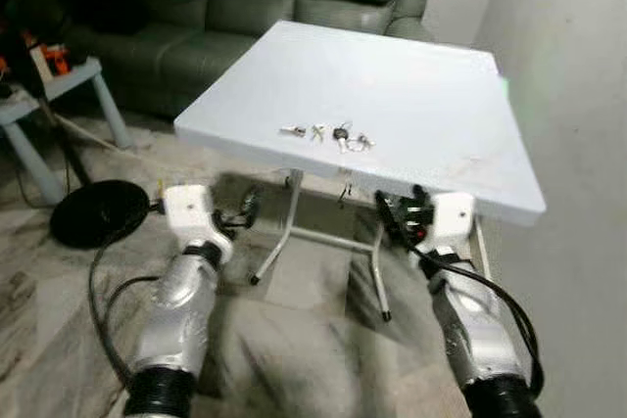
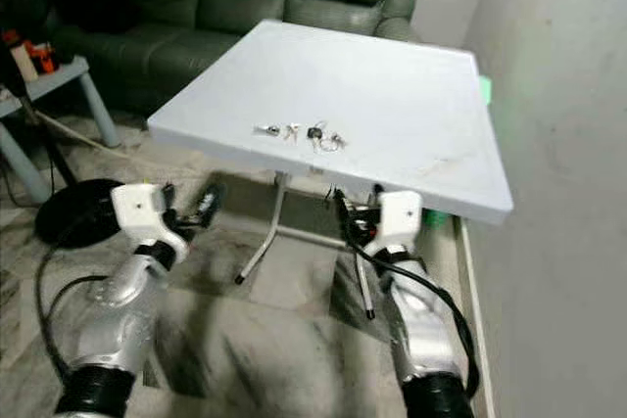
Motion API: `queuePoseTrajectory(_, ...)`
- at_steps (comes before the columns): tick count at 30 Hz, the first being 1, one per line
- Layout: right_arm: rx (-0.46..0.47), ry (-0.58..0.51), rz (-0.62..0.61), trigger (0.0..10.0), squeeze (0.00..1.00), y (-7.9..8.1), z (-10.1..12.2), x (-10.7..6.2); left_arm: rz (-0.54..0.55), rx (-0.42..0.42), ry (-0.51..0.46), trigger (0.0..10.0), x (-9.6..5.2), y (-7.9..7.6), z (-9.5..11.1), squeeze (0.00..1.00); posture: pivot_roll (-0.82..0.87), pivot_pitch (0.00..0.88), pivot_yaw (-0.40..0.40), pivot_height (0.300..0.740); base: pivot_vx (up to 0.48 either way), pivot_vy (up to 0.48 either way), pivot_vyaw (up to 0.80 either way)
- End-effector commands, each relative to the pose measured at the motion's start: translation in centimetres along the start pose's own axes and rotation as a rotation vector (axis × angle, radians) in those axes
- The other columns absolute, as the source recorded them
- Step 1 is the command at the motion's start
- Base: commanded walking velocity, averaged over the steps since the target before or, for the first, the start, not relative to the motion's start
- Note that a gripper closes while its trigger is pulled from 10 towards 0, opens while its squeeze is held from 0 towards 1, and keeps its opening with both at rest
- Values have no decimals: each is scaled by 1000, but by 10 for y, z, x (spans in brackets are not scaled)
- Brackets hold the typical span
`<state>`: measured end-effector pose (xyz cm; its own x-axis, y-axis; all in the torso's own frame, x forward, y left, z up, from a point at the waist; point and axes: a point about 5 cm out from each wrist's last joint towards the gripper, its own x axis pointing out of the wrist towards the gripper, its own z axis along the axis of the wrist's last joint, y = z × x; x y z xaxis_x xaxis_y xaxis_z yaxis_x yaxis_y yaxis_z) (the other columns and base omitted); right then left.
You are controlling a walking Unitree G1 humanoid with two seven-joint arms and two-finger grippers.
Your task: Hang keys on a hook
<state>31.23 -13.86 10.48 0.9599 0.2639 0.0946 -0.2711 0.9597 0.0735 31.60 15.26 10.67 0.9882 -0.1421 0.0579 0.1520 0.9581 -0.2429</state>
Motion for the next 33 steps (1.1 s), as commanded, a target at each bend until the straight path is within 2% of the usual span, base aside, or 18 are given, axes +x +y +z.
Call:
queuePoseTrajectory(1, -20, -8, -28, 10000, 0, -11, 4, -2, -43, 0, 2, 10000, 4, -14, -1, 0, 14, 0, -71, 715, 386, 0, 0)
queuePoseTrajectory(30, -21, 2, -12, 10000, 0, -8, 3, -1, -34, 4, -6, 10000, 2, -13, 0, 0, 22, 0, -79, 715, 404, 0, 0)
queuePoseTrajectory(33, -25, 8, -12, 10000, 0, -8, 3, -2, -27, 9, -5, 10000, 2, -13, 0, 0, 23, 0, -81, 715, 82, 0, 0)
